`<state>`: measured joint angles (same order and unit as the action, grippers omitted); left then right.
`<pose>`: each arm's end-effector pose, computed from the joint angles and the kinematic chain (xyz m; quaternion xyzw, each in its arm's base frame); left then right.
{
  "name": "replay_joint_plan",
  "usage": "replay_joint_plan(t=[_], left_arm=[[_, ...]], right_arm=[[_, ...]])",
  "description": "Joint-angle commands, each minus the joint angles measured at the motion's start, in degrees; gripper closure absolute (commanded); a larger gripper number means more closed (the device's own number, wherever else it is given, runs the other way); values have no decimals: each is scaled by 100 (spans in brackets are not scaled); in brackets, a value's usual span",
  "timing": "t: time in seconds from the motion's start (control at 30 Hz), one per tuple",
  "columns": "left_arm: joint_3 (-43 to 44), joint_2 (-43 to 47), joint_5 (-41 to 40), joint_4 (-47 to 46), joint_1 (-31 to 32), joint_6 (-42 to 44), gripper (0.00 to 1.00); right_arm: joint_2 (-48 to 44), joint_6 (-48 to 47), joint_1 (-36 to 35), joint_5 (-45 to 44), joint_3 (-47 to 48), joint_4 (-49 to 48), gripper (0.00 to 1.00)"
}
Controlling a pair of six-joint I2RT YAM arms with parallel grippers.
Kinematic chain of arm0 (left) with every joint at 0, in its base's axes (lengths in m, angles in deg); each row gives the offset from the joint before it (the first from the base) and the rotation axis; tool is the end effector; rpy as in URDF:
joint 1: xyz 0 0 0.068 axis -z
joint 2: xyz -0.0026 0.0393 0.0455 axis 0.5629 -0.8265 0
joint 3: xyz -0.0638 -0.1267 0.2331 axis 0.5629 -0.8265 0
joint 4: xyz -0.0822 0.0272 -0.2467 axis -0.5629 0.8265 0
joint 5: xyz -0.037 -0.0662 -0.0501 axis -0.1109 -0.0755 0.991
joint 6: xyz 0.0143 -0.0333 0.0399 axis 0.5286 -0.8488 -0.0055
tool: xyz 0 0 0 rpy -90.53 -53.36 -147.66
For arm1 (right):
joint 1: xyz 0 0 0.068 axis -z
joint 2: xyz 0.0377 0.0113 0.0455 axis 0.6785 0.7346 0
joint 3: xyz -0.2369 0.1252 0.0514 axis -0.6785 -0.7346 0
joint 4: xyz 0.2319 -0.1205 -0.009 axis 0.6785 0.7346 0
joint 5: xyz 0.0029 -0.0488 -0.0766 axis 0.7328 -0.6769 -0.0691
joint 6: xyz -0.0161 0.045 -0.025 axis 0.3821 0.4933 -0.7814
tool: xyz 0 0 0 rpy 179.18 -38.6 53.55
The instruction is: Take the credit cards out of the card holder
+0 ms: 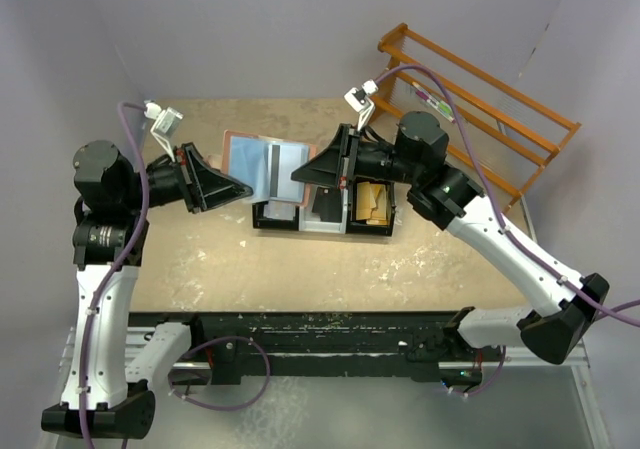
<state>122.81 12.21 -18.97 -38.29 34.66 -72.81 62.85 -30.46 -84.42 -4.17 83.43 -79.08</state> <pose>0.1477 -0.0342 0.4540 0.1594 0.6865 -0.5881 0.3967 0.2029 0.2077 0.4578 -0.1590 0.6585 0.6526 0.3394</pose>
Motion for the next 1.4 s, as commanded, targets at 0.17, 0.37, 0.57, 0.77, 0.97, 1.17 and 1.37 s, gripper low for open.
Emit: replay_joint_plan(t=[0.17,0.37,0.57,0.77,0.97,1.17,1.37], left_arm=[[766,-127,-2154,1832,4,2007,65],[277,275,-1761,1109,4,1467,7],[-892,875,-903,-127,4,329,1],[-1844,1497,-1131,-1634,4,-693,1],[-2054,1344,-1816,-1220,11,-138,1],[-1985,1284,-2250,-1440,9,-270,4],[-1679,1320,-3279,-432,4,304,23]], right_arm=[[-174,164,65,207,-168,-373,99],[-78,211,65,-129,-92,-351,100],[136,240,49,-865,137,-154,100],[146,768,-164,-1537,-109,-583,100],[393,862,-668,-2180,146,-412,100],[484,936,-925,-2400,197,-486,100],[384,975,-964,-2459,71,-600,100]])
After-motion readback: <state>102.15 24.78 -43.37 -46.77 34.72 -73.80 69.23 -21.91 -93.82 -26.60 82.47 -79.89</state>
